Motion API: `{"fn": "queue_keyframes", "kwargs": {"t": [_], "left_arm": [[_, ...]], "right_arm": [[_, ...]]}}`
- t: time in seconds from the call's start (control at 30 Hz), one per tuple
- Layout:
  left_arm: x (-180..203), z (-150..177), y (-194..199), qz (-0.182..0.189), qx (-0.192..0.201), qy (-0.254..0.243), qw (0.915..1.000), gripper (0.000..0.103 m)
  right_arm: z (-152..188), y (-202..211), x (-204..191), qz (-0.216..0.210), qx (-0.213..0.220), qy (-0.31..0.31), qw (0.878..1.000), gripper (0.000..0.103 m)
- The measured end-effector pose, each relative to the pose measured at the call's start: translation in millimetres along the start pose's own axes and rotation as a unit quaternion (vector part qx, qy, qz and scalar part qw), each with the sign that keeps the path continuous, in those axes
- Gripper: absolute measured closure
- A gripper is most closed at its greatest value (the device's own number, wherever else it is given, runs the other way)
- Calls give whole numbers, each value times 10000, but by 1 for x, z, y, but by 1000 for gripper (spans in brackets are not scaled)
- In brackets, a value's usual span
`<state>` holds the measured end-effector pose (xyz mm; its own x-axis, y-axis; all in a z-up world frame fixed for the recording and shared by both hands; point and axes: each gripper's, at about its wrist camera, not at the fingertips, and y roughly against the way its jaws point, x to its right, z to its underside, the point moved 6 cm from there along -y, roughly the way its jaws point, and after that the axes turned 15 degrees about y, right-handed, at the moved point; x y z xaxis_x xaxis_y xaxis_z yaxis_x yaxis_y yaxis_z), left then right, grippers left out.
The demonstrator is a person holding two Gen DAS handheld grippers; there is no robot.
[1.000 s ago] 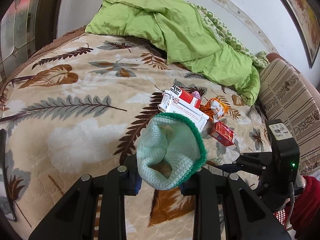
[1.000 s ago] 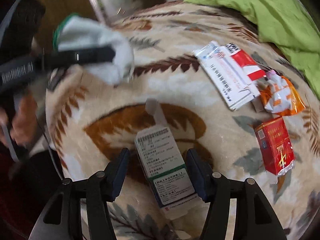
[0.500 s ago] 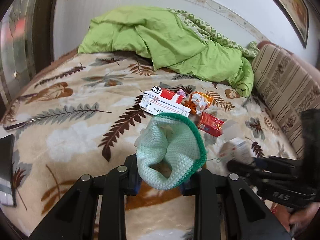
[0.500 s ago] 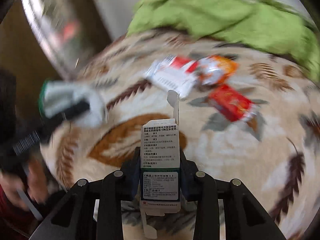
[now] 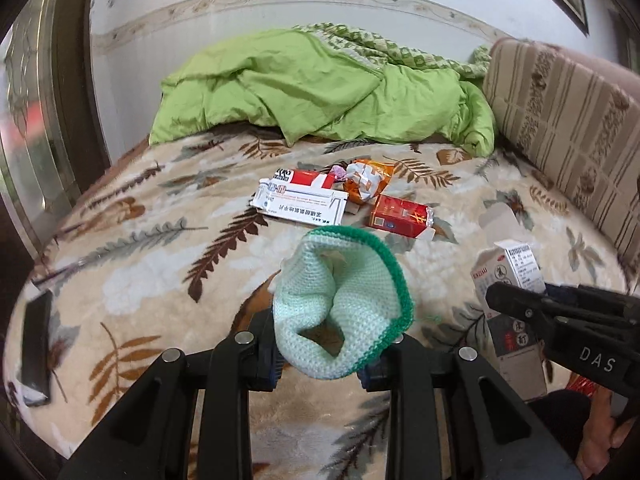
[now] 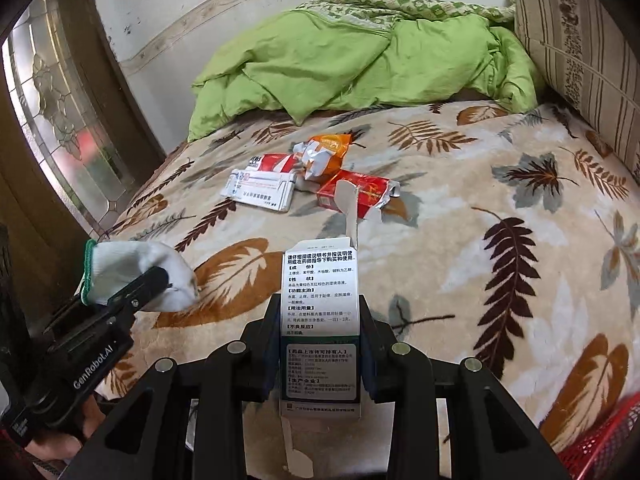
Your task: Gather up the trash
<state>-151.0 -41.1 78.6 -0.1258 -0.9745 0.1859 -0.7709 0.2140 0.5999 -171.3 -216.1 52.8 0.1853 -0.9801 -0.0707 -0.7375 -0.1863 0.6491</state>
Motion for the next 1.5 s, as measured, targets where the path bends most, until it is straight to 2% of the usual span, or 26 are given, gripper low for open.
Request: {"fn": "queue_keyframes", "kwargs": {"t": [0.43,1.5], "left_arm": [[2,8,-3,-278,-29,-168,9995,77],[2,15,-9,-227,-248,-123,9994,77]], "right_arm": [[8,4,6,19,13,-129,9999,68],[8,2,5,-102,-41,-132,9999,68]]}}
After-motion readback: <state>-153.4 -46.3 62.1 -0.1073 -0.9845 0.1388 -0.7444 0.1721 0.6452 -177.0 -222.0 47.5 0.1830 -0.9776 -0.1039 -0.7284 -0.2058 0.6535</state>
